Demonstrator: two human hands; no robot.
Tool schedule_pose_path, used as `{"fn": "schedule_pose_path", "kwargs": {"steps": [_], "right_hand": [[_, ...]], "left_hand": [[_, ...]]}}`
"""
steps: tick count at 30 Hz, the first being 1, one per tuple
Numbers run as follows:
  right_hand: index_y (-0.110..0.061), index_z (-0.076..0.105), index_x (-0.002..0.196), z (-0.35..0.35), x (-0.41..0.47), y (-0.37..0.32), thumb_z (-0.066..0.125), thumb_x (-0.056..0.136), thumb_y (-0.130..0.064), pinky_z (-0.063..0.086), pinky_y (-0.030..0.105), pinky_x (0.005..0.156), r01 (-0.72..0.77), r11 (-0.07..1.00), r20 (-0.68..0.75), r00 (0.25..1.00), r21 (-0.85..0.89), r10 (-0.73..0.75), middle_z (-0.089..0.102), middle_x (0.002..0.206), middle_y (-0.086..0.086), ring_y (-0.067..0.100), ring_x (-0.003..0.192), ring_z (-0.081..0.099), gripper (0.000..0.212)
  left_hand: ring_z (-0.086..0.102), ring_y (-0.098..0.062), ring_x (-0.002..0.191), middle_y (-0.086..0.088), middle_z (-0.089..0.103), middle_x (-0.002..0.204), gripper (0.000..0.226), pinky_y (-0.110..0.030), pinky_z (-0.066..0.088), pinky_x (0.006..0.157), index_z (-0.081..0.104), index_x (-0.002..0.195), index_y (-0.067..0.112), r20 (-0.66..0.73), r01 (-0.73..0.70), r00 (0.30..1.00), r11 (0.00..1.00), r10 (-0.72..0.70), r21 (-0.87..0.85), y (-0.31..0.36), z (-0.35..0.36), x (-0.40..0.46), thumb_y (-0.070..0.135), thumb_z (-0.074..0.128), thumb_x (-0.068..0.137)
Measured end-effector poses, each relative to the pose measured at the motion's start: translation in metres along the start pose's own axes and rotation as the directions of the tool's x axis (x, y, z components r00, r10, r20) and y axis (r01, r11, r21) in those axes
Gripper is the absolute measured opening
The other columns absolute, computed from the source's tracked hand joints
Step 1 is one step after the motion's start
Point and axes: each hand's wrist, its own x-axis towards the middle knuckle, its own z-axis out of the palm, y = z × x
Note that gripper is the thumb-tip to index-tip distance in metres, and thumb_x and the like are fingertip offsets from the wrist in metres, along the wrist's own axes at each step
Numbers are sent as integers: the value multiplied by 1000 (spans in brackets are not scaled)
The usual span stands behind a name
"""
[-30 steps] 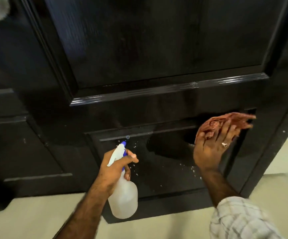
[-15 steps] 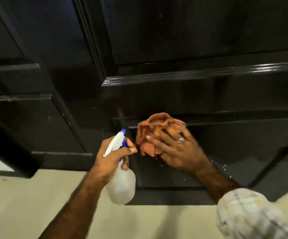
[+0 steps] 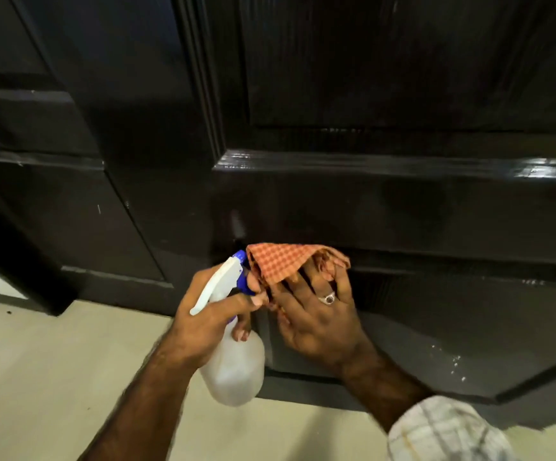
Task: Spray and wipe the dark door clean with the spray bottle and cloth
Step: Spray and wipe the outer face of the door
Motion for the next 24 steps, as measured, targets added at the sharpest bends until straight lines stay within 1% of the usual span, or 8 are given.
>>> {"fn": "schedule_pose_path", "kwargs": {"steps": [2,4,9,11,14,19,22,24], "right_hand": [[-22,60,146,-8,-14,17,63,98,-39,15,54,128,23,999,-11,1000,-44,-23,64,146,10,35,141,48,51],[-24,55,150,-24,-40,40,62,98,-41,13,56,127,-40,992,-34,999,-118,36,56,150,13,38,143,44,55],[-20,38,163,-27,-66,51,44,107,-50,8,68,127,-397,900,-178,913,-181,367,44,162,22,47,154,27,64],[-22,33,167,-12,-43,20,45,107,-50,0,65,128,-432,886,-200,895,-170,398,40,166,16,48,155,25,67],[-21,41,163,17,0,-30,56,103,-43,2,61,129,-217,955,-131,972,-203,193,44,165,13,43,152,32,66],[-15,47,159,30,5,-37,52,107,-42,17,62,129,11,977,-19,1000,-211,-16,45,164,13,38,157,32,59],[-19,47,156,8,-32,6,55,107,-46,23,59,128,363,894,157,930,-261,-332,53,157,10,34,151,42,57],[-20,55,151,-11,-27,28,68,99,-46,27,59,126,360,879,140,933,-313,-332,64,147,13,38,145,51,59]], "left_hand": [[58,-28,48,-19,72,84,24,-36,53,51,69,99,10,112,-86,989,989,100,-122,-6,-6,-3,13,81,78],[53,-23,43,-27,70,93,25,-35,52,53,71,90,6,201,-128,965,973,167,-193,-17,-15,-8,21,77,71],[51,-27,44,-24,71,92,25,-35,53,54,71,90,2,209,-206,948,964,239,-167,-45,-35,-17,19,76,72],[51,-26,44,-23,71,92,18,-36,53,56,70,90,2,164,-218,956,962,245,-164,-49,-41,-19,12,73,75],[48,-26,44,-25,70,94,21,-37,51,55,68,92,-1,114,-229,961,957,251,-176,-51,-54,-24,10,71,75],[52,-22,45,-23,73,95,16,-35,53,54,71,94,1,-6,-195,980,963,197,-186,-58,-83,-35,7,76,81],[53,-21,46,-25,73,94,7,-33,53,51,71,95,-2,-28,-191,982,967,189,-169,-61,-97,-46,-7,68,91],[54,-20,46,-25,73,92,6,-33,52,51,72,93,-1,-11,-206,978,964,207,-166,-60,-109,-49,-6,69,91]]}}
